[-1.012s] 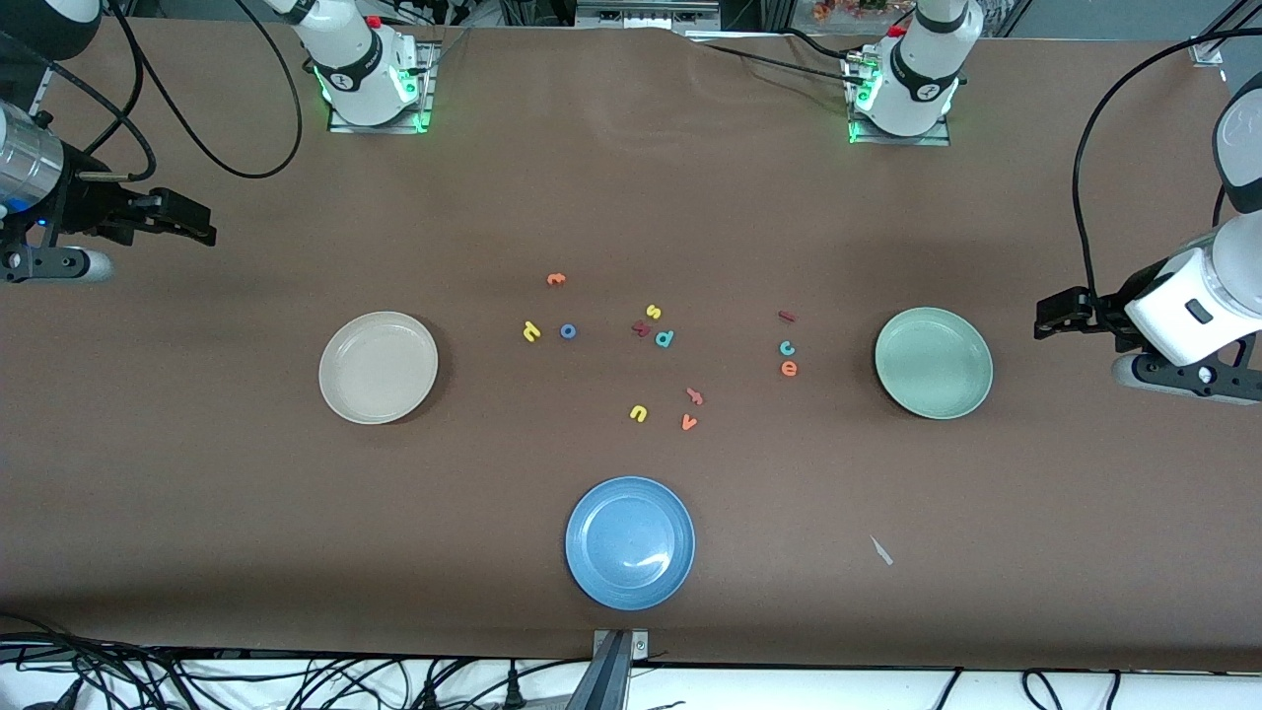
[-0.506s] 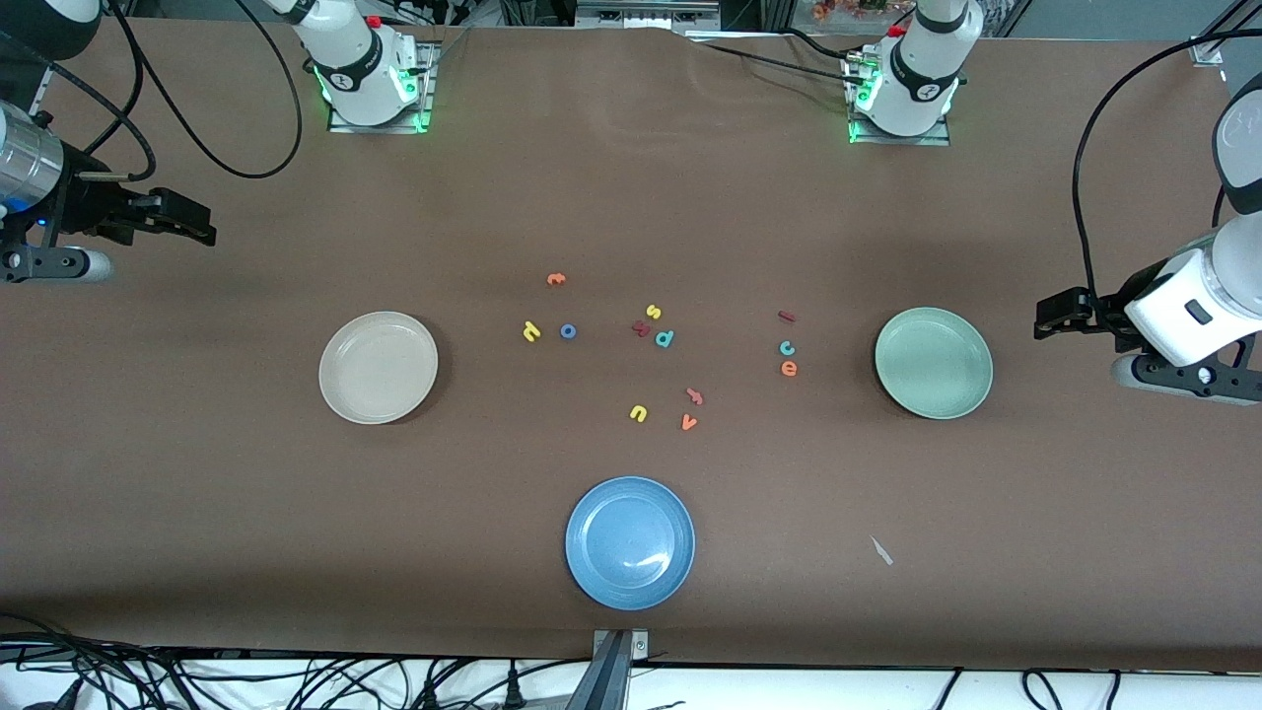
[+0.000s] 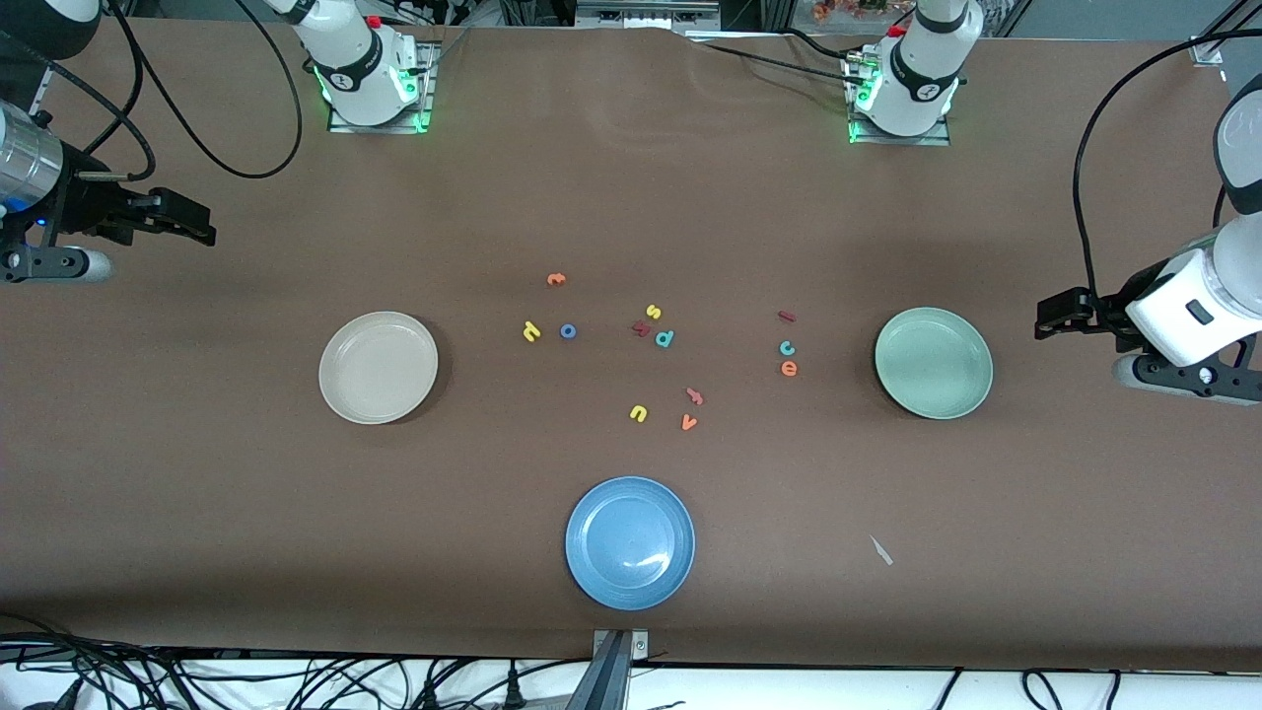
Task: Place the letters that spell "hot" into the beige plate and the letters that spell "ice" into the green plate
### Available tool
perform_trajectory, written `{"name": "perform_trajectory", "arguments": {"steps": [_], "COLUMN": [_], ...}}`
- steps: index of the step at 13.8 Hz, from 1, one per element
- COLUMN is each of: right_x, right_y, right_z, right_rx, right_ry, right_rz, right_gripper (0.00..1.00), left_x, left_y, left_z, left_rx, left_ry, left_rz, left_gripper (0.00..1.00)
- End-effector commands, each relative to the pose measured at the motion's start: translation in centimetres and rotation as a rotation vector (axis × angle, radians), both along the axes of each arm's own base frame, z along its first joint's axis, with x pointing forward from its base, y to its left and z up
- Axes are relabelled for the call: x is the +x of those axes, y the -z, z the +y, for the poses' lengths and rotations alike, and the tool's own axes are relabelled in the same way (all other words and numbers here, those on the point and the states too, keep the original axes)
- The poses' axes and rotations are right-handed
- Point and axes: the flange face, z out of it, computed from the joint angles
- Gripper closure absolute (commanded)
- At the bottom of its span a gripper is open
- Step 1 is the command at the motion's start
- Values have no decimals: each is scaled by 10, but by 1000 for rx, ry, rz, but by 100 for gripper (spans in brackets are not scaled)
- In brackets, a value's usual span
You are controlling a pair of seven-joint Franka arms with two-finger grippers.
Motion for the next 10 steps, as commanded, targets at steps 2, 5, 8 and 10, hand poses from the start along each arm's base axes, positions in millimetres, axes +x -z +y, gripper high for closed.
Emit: {"name": "perform_trajectory", "arguments": {"steps": [2,5,8,10], "right_x": [3,2,3,3], "right_y": [-6,-8,-4,-2], "right_z": [0,1,2,3], "right_rx": [-7,-6,-7,-8], "right_ry": [-18,-16,-10,-6], "right_rz": [-8,-11,-4,-1], "right_gripper": [0,0,0,0], "left_x": [-1,-1,-1,-1], "left_y": [-1,-1,-1,-1], "left_z": [1,2,3,3], "left_rx": [-30,-30,-30,-30], "left_ry": [16,15,13,13], "left_rz": [-5,-5,-6,-4], "left_gripper": [1,1,1,1]}}
